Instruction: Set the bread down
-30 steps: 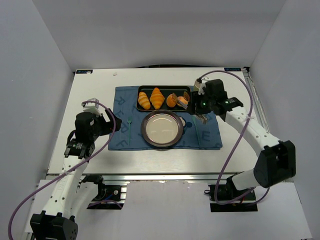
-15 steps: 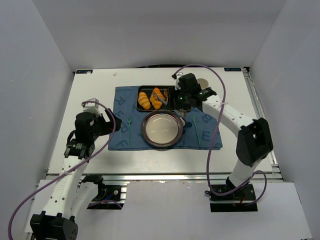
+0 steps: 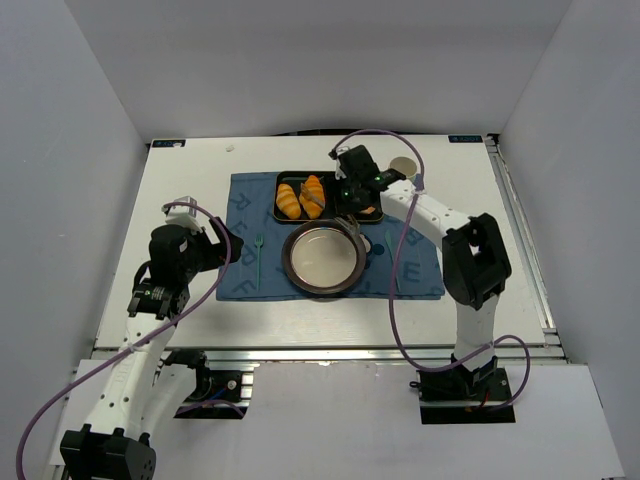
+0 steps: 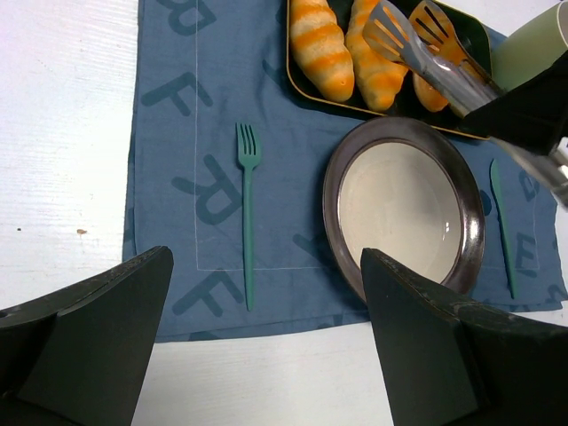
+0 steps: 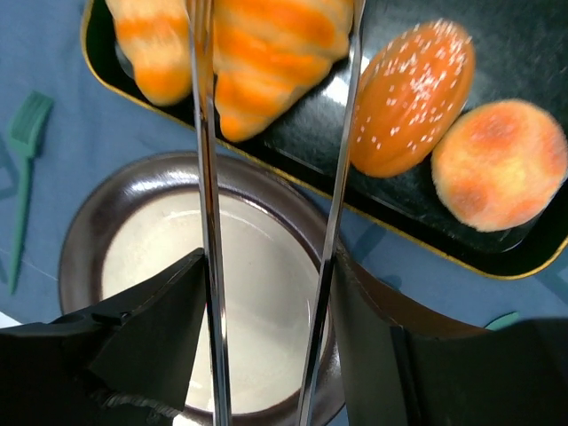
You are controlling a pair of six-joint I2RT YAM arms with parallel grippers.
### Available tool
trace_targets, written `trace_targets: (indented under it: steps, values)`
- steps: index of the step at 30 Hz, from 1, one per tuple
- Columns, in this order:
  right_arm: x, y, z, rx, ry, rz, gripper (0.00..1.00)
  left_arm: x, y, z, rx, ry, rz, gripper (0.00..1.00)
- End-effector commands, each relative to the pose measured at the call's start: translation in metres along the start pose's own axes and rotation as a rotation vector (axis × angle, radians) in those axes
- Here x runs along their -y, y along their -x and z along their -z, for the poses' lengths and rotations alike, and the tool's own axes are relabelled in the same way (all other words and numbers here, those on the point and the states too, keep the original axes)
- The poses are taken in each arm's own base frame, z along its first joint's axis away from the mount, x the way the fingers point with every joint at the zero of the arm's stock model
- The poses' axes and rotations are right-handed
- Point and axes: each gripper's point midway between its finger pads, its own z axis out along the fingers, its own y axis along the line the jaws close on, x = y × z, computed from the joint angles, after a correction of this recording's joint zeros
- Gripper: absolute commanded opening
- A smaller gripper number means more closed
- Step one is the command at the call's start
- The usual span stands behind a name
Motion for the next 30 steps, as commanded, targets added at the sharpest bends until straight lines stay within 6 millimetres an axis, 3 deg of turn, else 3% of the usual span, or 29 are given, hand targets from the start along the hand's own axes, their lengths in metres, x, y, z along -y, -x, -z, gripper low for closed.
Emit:
trace_targets:
  steps: [1,5,7,12,30]
  values:
    - [-0.005,0.007,0.0,0.003,-0.012,0.034,0.62,0.002,0.005,0.002,0.028,-0.005,-0.002,0.98]
    - [-0.003,-0.01,-0.007,-0.055,-0.014,0.042,0.58,0.002,0.005,0.002,0.027,-0.004,-0.003,0.98]
    - [-0.004,-0.011,-0.007,-0.052,-0.004,0.043,0.45,0.001,0.006,0.002,0.03,-0.001,-0.002,0.98]
    - [-0.006,-0.004,0.0,-0.028,0.001,0.034,0.28,0.001,0.005,0.002,0.029,0.0,-0.002,0.98]
    - [-0.031,0.057,0.046,0.125,0.071,0.023,0.24,0.001,0.005,0.003,0.031,-0.003,-0.001,0.98]
